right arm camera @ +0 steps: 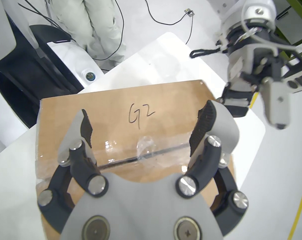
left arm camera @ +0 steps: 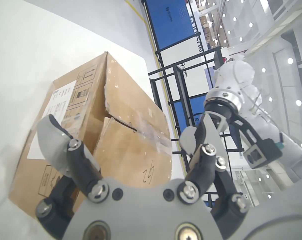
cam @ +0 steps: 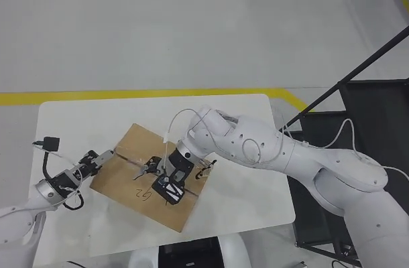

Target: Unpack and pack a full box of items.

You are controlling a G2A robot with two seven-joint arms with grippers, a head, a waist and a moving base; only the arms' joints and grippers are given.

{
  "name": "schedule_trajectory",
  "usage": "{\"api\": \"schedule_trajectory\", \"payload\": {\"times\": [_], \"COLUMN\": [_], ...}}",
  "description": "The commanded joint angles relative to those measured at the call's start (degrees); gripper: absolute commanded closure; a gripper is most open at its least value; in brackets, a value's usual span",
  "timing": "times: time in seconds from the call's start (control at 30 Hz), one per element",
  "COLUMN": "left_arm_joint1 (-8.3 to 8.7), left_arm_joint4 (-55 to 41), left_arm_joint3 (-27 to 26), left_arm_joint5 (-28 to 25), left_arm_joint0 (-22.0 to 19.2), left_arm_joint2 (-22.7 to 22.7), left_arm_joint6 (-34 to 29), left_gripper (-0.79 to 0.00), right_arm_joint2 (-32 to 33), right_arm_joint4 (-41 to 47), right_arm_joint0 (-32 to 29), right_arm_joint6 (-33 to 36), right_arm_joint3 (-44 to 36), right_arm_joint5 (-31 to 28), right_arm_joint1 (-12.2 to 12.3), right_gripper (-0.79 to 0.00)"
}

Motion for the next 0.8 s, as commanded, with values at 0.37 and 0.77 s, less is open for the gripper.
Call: {"api": "schedule_trajectory", "payload": {"times": [0.37, 0.77], "left_arm_joint1": [-0.30, -1.44], "left_arm_joint4": [3.01, 6.68], "left_arm_joint3": [4.63, 10.81], "left_arm_joint5": [4.92, 7.10], "left_arm_joint0": [-4.60, -17.10], "left_arm_joint2": [2.23, 14.00], "left_arm_joint6": [4.97, 3.67], "left_gripper": [-0.785, -0.785], "right_arm_joint2": [0.05, 0.05], "right_arm_joint4": [-7.41, -12.16], "right_arm_joint0": [-3.42, -8.14], "right_arm_joint6": [-9.86, -9.87], "right_arm_joint3": [-8.29, -12.69], "right_arm_joint5": [0.00, 0.00], "right_arm_joint1": [9.17, 17.62], "right_gripper": [-0.785, -0.785]}}
